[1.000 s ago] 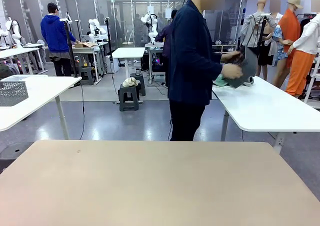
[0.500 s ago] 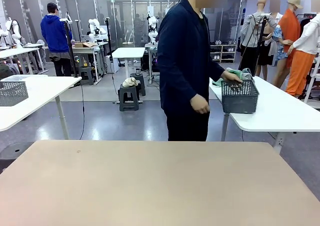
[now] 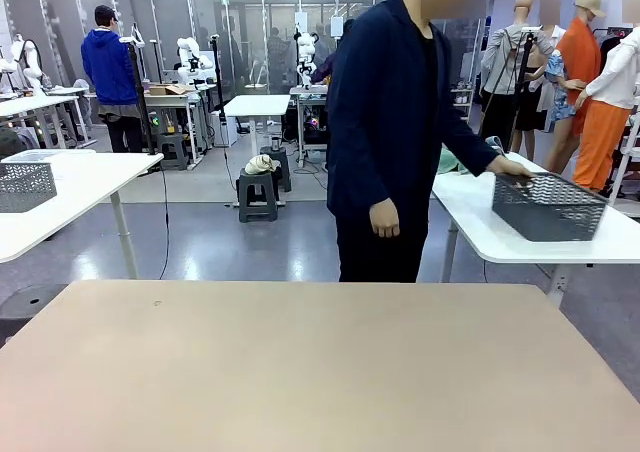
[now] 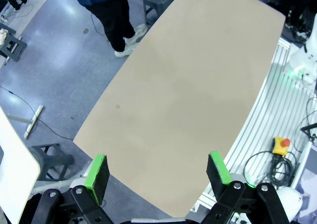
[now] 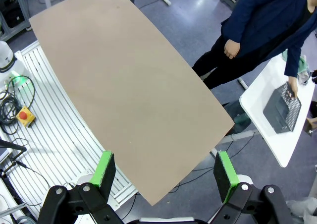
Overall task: Fold the towels and place them in the basket.
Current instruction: When a person lays out a Towel with hook on the table, fold it in half twice.
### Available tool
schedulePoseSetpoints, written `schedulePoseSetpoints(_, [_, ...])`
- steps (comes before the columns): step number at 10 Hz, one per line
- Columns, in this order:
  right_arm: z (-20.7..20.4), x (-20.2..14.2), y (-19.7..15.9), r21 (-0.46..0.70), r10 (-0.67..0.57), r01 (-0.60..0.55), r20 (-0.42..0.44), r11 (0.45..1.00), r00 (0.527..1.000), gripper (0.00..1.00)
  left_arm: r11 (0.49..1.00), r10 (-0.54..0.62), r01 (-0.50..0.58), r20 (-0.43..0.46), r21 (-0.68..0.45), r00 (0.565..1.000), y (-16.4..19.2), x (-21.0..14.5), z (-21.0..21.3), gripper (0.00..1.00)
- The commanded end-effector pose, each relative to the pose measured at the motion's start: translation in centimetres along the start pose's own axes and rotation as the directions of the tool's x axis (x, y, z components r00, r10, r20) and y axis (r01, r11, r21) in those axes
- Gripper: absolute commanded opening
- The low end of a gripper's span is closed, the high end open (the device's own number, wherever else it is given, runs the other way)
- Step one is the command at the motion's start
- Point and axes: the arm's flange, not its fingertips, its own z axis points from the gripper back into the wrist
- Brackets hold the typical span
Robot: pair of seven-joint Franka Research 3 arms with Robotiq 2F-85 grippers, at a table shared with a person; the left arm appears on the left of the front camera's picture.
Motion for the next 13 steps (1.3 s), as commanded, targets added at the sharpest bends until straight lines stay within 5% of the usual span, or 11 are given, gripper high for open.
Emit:
schedulePoseSetpoints(1, [0.44,-0.16,0.28,0.001,0.006,-0.006,0.011,1.000,1.000,1.00,1.000,-0.012,0.012,0.010,-0.009,1.000,-0.12,0.09,0.03,1.00])
schedulePoseSetpoints(13, [0.44,-0.16,0.28,0.001,0.006,-0.006,0.011,1.000,1.000,1.00,1.000,-0.012,0.012,0.010,-0.009,1.000,-0.12,0.09,0.03,1.00])
